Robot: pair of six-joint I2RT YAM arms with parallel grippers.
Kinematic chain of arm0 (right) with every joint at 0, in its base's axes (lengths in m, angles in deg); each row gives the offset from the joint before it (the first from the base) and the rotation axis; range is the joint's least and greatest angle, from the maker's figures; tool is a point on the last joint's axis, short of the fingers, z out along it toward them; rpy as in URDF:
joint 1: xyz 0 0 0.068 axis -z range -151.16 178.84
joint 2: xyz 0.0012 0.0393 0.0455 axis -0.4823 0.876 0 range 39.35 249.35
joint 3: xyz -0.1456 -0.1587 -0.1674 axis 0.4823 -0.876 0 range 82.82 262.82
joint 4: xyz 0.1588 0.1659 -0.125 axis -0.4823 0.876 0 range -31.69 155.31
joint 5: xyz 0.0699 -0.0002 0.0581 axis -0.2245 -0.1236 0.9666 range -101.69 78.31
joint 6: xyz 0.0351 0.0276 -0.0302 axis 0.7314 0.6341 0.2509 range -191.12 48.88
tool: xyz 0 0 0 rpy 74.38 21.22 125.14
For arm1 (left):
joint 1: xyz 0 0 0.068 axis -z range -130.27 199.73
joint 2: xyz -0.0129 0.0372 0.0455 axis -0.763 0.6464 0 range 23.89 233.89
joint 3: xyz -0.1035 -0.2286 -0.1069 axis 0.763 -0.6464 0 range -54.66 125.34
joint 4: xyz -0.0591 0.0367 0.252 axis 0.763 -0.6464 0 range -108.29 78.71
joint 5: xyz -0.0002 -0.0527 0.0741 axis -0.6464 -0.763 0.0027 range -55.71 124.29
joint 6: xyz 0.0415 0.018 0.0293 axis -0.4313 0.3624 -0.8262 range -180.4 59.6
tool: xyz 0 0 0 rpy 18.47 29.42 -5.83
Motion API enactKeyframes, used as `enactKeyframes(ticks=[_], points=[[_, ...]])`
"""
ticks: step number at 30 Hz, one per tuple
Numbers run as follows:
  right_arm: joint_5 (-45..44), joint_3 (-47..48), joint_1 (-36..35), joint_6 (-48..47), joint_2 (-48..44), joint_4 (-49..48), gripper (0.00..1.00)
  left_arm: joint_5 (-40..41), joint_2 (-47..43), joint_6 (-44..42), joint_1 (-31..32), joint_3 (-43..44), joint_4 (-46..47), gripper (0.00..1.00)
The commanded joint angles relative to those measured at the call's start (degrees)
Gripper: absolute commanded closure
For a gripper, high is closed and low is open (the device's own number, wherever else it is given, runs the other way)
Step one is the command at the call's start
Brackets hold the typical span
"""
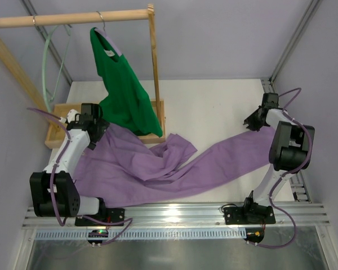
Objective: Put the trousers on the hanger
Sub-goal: Fold the trousers
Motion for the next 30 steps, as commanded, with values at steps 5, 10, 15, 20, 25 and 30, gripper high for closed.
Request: enactKeyframes(ticks=[5, 10, 15, 20, 25, 30], points=[[-8.12, -4.28, 2.32, -0.85, -0.94, 2.82, 0.73, 1.11, -3.55, -0.39, -0.29, 2.56, 0.49, 0.14], [-10.78, -8.50, 4.07, -1.02, -3.21, 4.06, 0.73, 1.28, -3.29, -0.13, -0.29, 2.38, 0.75, 0.14], [-13.32, -12.11, 7.93, -0.76, -5.94, 7.22, 0.73, 1.02, -2.85, -0.04, -0.29, 1.86, 0.58, 0.14], [-10.08, -18.95, 13.30, -0.14, -10.86, 6.79, 0.73, 0.93, -2.76, 0.57, -0.29, 1.41, 1.72, 0.14], [-5.70, -21.78, 14.10, -1.89, -15.52, 5.74, 0.73, 1.19, 0.30, 2.50, -0.29, 4.74, -1.25, 0.13], [6.18, -22.93, 11.29, -7.78, -22.01, 2.13, 0.65, -0.30, 3.12, 4.09, -0.29, 7.83, -2.94, 0.12]])
